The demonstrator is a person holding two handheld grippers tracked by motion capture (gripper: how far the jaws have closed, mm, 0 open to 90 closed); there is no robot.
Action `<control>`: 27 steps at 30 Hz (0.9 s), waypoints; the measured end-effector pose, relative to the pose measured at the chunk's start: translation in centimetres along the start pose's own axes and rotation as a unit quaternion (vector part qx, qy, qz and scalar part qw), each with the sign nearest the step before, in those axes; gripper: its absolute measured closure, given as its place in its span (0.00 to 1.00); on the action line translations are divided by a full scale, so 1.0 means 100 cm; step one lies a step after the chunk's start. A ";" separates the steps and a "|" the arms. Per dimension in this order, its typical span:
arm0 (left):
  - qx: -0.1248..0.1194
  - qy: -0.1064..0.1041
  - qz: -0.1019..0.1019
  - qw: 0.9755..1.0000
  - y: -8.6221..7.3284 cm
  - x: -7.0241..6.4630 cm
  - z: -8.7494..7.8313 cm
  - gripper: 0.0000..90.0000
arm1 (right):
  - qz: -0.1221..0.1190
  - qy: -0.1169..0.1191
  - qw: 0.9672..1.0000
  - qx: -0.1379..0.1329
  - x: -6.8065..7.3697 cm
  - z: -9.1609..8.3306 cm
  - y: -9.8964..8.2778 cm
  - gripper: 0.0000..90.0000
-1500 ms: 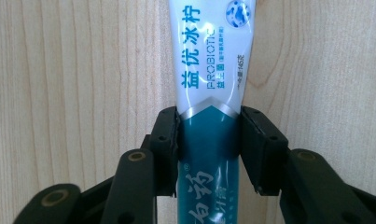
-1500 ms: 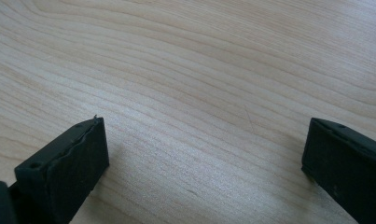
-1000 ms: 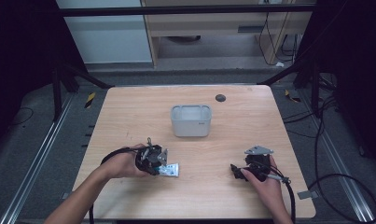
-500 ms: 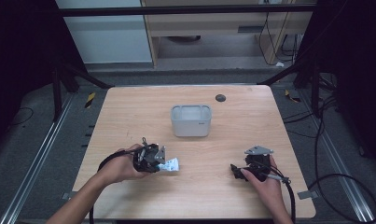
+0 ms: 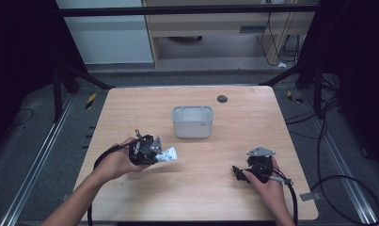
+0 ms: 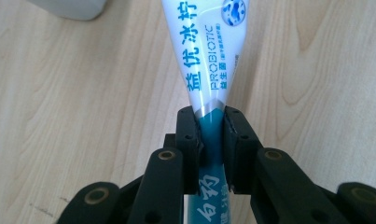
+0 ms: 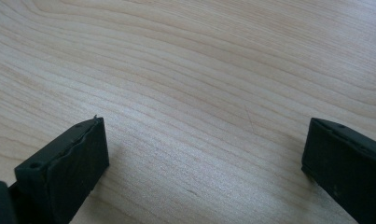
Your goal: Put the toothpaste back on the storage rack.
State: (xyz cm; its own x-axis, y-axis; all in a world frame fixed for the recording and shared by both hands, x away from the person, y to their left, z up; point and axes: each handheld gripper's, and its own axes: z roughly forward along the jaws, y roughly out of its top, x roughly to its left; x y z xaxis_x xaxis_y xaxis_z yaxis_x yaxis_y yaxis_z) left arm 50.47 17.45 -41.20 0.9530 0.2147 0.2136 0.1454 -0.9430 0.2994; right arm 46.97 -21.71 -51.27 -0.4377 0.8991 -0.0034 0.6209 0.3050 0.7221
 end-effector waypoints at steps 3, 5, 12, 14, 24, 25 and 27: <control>-0.008 0.006 -0.009 1.000 0.001 0.003 -0.003 0.86 | 0.000 0.000 1.000 0.000 0.000 0.000 0.000 0.01; -0.011 0.009 -0.013 1.000 0.002 0.004 -0.005 0.86 | 0.000 0.000 1.000 0.000 0.000 0.000 0.000 0.01; -0.032 0.024 -0.033 0.999 0.011 0.006 -0.014 0.86 | 0.000 0.000 1.000 0.000 0.000 0.000 0.000 0.01; -0.037 0.030 -0.035 0.998 0.015 0.005 -0.016 0.86 | 0.000 0.000 1.000 0.000 0.000 0.000 0.000 0.01; -0.052 0.042 -0.041 0.997 0.039 0.002 -0.017 0.86 | 0.000 0.000 1.000 0.000 0.000 0.000 0.000 0.01; -0.052 0.042 -0.041 0.997 0.039 0.002 -0.017 0.86 | 0.000 0.000 1.000 0.000 0.000 0.000 0.000 0.01; -0.060 0.046 -0.047 0.996 0.045 0.002 -0.018 0.86 | 0.000 0.000 1.000 0.000 0.000 0.000 0.000 0.01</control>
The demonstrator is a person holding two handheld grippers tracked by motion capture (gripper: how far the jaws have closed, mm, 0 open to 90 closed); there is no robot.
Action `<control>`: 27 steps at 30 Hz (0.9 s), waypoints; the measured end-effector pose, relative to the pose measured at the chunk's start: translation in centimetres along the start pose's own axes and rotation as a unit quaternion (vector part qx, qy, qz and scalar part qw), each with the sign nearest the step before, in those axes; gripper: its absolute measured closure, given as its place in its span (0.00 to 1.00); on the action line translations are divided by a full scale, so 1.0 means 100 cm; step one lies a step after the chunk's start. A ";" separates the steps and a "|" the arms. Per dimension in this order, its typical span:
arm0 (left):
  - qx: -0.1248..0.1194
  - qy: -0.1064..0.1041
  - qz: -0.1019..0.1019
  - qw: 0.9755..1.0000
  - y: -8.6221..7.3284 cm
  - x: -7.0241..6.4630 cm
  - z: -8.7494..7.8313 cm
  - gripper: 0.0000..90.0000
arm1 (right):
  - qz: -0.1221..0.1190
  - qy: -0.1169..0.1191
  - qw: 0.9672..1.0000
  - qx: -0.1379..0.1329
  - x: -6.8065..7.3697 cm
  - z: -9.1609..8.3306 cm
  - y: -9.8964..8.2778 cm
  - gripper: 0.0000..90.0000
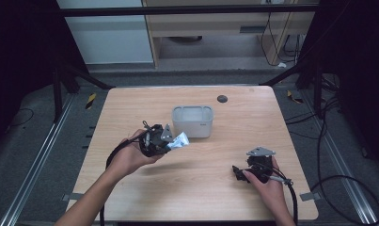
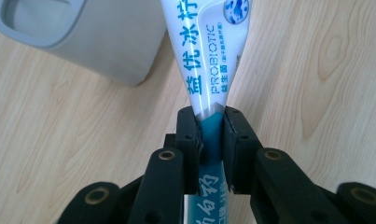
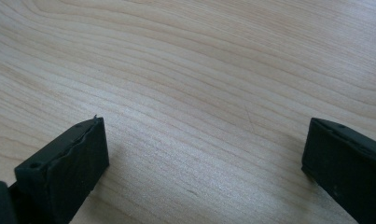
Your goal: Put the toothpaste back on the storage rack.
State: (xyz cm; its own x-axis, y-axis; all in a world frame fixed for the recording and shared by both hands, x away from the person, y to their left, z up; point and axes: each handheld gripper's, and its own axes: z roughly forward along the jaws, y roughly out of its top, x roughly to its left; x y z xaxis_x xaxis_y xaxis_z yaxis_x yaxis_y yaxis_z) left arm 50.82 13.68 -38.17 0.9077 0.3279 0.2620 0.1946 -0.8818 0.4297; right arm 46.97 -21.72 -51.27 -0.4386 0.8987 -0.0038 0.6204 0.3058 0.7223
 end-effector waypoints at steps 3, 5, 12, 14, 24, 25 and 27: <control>-0.006 0.004 -0.008 1.000 0.006 0.000 -0.001 0.87 | 0.000 0.000 1.000 0.000 0.000 0.000 0.000 0.01; -0.012 0.009 -0.014 1.000 0.010 0.000 -0.002 0.87 | 0.000 0.001 1.000 0.000 0.000 0.000 0.000 0.01; -0.038 0.018 -0.019 0.999 0.025 -0.003 -0.005 0.87 | -0.001 0.002 1.000 0.000 0.000 0.000 0.000 0.01; -0.039 0.020 -0.019 0.999 0.028 -0.003 -0.005 0.87 | -0.001 0.002 1.000 0.000 0.000 0.000 0.000 0.01; -0.074 0.044 -0.046 0.995 0.046 -0.005 -0.012 0.87 | -0.001 0.002 1.000 0.000 0.000 0.000 0.000 0.01; -0.074 0.044 -0.046 0.995 0.046 -0.005 -0.012 0.87 | -0.001 0.002 1.000 0.000 0.000 0.000 0.000 0.01; -0.082 0.048 -0.054 0.994 0.050 -0.004 -0.014 0.87 | -0.001 0.002 1.000 0.000 0.000 0.000 0.000 0.01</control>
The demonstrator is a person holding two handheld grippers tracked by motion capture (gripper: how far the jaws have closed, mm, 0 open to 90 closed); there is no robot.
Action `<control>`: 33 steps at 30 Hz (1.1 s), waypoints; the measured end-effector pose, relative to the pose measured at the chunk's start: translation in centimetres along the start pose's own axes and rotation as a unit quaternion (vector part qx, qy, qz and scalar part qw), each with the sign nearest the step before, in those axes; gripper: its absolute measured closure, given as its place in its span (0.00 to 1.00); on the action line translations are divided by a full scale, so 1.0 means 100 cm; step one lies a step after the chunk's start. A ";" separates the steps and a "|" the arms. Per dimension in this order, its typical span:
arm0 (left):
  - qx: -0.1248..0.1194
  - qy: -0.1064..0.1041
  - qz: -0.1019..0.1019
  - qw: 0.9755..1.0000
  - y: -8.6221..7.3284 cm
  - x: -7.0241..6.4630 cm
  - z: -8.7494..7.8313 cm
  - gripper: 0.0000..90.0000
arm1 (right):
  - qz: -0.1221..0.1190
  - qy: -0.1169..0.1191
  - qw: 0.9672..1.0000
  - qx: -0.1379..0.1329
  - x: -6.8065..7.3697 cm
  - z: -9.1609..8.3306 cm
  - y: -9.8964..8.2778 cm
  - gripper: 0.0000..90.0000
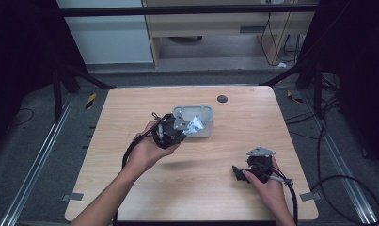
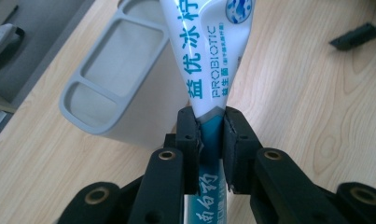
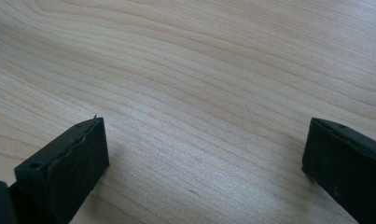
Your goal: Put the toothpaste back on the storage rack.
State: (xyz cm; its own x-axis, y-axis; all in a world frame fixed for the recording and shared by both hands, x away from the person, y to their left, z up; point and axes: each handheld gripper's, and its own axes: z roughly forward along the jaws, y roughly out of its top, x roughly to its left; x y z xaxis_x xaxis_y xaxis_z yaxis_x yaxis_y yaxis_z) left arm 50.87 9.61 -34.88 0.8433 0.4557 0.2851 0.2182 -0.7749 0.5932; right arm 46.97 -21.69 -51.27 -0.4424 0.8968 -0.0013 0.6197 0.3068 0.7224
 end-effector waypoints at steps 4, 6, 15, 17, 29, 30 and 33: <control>-0.013 0.007 -0.008 1.000 0.008 0.000 -0.004 0.87 | 0.000 0.000 1.000 0.000 0.000 0.000 0.000 0.01; -0.021 0.011 -0.013 1.000 0.013 -0.001 -0.005 0.87 | 0.000 0.000 1.000 0.000 0.000 0.000 0.000 0.01; -0.049 0.024 -0.024 0.998 0.026 -0.001 -0.006 0.87 | 0.000 0.000 1.000 0.000 0.000 0.000 0.000 0.01; -0.055 0.026 -0.026 0.998 0.029 -0.002 -0.007 0.87 | 0.000 0.000 1.000 0.000 0.000 0.000 0.000 0.01; -0.073 0.036 -0.033 0.996 0.042 0.001 -0.010 0.87 | 0.000 0.000 1.000 0.000 0.000 0.000 0.000 0.01; -0.076 0.035 -0.038 0.996 0.042 0.002 -0.010 0.87 | 0.000 0.000 1.000 0.000 0.000 0.000 0.000 0.01; -0.080 0.039 -0.044 0.995 0.043 0.004 -0.010 0.87 | 0.000 0.000 1.000 0.000 0.000 0.000 0.000 0.01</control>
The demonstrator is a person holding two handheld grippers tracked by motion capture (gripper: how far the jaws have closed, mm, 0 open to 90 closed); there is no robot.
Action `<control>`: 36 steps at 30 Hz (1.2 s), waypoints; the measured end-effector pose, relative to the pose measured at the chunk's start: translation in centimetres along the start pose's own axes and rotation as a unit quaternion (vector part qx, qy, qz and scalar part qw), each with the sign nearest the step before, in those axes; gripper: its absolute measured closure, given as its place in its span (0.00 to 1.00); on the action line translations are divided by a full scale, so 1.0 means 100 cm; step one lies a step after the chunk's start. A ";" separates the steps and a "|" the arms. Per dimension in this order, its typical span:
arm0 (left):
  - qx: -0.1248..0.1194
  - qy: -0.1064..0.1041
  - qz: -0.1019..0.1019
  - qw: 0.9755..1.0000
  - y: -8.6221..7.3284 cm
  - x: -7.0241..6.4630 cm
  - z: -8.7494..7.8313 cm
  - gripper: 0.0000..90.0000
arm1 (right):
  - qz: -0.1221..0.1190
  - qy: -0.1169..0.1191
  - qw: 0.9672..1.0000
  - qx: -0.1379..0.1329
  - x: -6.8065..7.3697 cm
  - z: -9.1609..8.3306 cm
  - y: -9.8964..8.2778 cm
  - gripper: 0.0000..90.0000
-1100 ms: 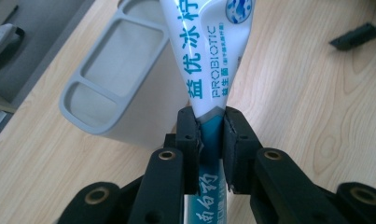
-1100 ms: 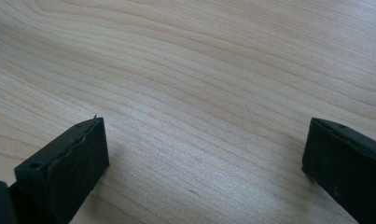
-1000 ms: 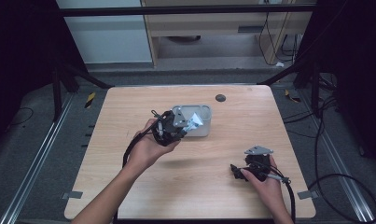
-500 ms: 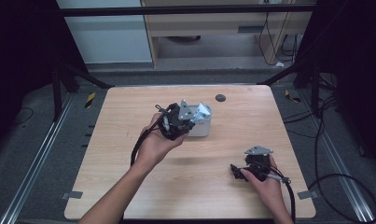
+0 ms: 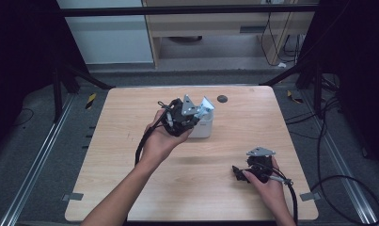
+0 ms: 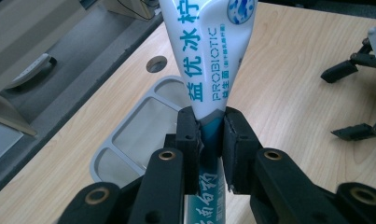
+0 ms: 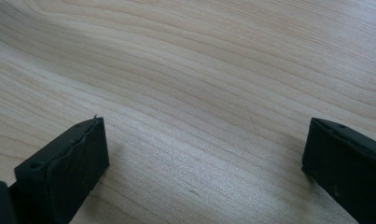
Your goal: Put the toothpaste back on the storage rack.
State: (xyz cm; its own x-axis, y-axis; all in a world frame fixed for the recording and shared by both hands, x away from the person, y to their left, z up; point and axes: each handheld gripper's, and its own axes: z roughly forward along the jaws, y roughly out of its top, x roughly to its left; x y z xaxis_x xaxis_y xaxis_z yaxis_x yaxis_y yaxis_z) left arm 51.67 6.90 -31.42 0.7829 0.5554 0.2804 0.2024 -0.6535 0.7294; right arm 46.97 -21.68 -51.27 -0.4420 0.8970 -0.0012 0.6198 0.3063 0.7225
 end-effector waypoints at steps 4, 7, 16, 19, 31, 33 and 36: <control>-0.011 0.003 -0.003 1.000 0.006 0.002 -0.005 0.87 | 0.000 0.000 1.000 0.000 0.000 0.000 0.000 0.01; -0.020 0.009 -0.007 1.000 0.015 0.006 -0.010 0.87 | 0.000 0.000 1.000 0.000 0.000 0.000 0.000 0.01; -0.039 0.020 -0.023 0.999 0.029 0.012 -0.009 0.87 | 0.000 0.000 1.000 0.000 0.000 0.000 0.000 0.01; -0.047 0.022 -0.023 0.998 0.033 0.012 -0.007 0.87 | 0.001 0.000 1.000 0.000 0.000 0.000 0.000 0.01; -0.072 0.038 -0.037 0.996 0.036 0.018 0.000 0.87 | -0.001 0.000 1.000 0.000 0.000 0.000 0.000 0.01; -0.074 0.039 -0.036 0.996 0.037 0.018 0.000 0.87 | -0.001 0.000 1.000 0.000 0.000 0.000 0.000 0.01; -0.072 0.041 -0.033 0.996 0.038 0.018 0.001 0.87 | -0.001 -0.001 1.000 0.000 0.000 0.000 0.000 0.01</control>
State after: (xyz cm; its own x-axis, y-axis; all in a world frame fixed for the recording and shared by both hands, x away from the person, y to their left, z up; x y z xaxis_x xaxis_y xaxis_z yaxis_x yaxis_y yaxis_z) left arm 53.93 5.38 -28.26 0.7181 0.6396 0.2743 0.1616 -0.5366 0.8282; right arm 46.96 -21.66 -51.28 -0.4417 0.8971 -0.0039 0.6191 0.3080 0.7224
